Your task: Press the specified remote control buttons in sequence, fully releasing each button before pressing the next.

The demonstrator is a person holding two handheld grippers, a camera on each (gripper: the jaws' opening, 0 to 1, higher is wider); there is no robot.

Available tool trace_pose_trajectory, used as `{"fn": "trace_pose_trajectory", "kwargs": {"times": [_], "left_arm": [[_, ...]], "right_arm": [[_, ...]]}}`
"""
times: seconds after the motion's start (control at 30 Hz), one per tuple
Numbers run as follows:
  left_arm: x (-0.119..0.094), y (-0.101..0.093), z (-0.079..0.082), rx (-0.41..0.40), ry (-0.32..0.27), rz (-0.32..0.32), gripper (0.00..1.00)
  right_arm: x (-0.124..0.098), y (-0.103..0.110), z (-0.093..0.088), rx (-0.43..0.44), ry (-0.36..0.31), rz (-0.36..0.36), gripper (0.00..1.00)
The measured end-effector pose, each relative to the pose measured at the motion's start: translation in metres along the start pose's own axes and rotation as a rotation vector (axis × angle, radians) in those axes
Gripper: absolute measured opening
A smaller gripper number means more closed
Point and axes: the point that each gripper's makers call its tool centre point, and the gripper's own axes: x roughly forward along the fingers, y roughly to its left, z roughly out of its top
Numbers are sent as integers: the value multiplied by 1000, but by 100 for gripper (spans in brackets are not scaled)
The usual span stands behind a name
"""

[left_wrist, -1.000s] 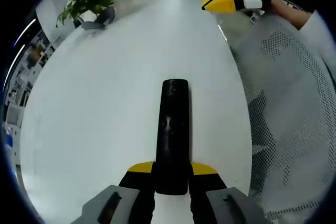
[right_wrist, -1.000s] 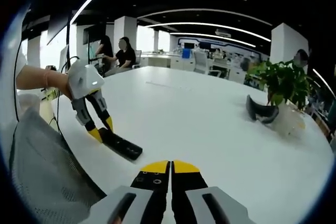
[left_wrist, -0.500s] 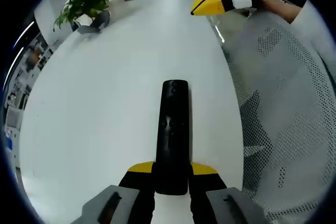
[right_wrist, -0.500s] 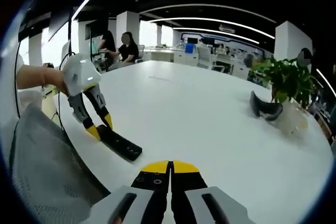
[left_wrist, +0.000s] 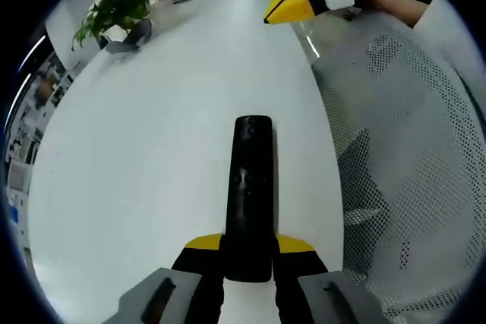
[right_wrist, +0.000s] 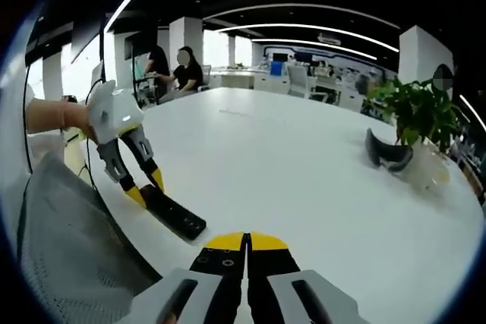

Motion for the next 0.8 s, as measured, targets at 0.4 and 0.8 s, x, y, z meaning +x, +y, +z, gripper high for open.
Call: {"fn": "trace_pose_trajectory", "kwargs": {"times": [0.4, 0.8], "left_arm": [[2, -13, 4, 57, 59, -20, 23], [3, -23, 4, 64, 68, -33, 23]], "right_arm": [[5, 12, -7, -8, 54, 51, 0], [5, 20, -3, -7, 40, 79, 0]]}}
